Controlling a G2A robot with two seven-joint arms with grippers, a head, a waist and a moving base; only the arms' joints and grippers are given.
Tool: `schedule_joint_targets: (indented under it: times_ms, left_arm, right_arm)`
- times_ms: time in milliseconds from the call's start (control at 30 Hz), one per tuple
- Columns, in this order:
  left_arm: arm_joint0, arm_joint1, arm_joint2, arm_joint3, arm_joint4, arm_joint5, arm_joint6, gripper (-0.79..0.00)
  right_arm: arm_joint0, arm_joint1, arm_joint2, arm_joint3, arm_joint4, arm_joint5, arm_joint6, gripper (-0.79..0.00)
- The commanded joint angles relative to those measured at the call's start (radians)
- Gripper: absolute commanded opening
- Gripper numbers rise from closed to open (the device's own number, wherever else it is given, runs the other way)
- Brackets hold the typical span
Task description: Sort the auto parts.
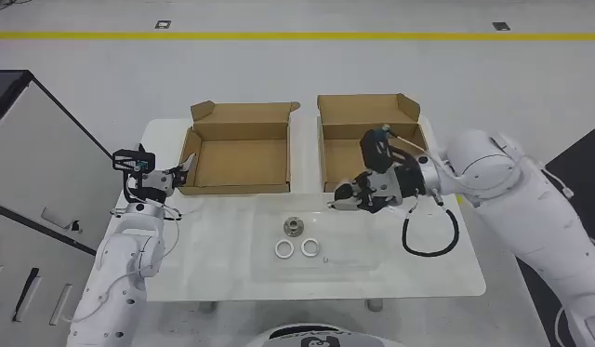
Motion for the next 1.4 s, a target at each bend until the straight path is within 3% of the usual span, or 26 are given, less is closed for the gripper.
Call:
schedule_joint_targets:
  times_ms: [0,100,300,800,967,1367]
  left_arm:
    - [0.000,0.000,0.000,0.000,0.000,0.000,0.000,0.000]
    - [0.000,0.000,0.000,0.000,0.000,0.000,0.000,0.000]
    - [0.000,0.000,0.000,0.000,0.000,0.000,0.000,0.000]
    - [0.000,0.000,0.000,0.000,0.000,0.000,0.000,0.000]
    - [0.000,0.000,0.000,0.000,0.000,0.000,0.000,0.000]
    - [0.000,0.000,0.000,0.000,0.000,0.000,0.000,0.000]
  right_arm:
    - [-0.006,0.017,-0.011,0.019,0.000,-0.094,-0.094,-0.785]
    - [-0.004,0.043,-0.040,0.051,-0.016,-0.217,-0.217,-0.785]
    - [0.013,0.061,-0.032,0.013,0.124,-0.217,-0.217,-0.785]
    - [0.016,0.064,-0.040,0.012,0.076,-0.206,-0.218,-0.785]
    - [0.016,0.049,-0.043,0.003,0.107,-0.207,-0.317,-0.785]
    - [0.160,-0.025,-0.158,0.030,0.373,-0.217,-0.342,-0.785]
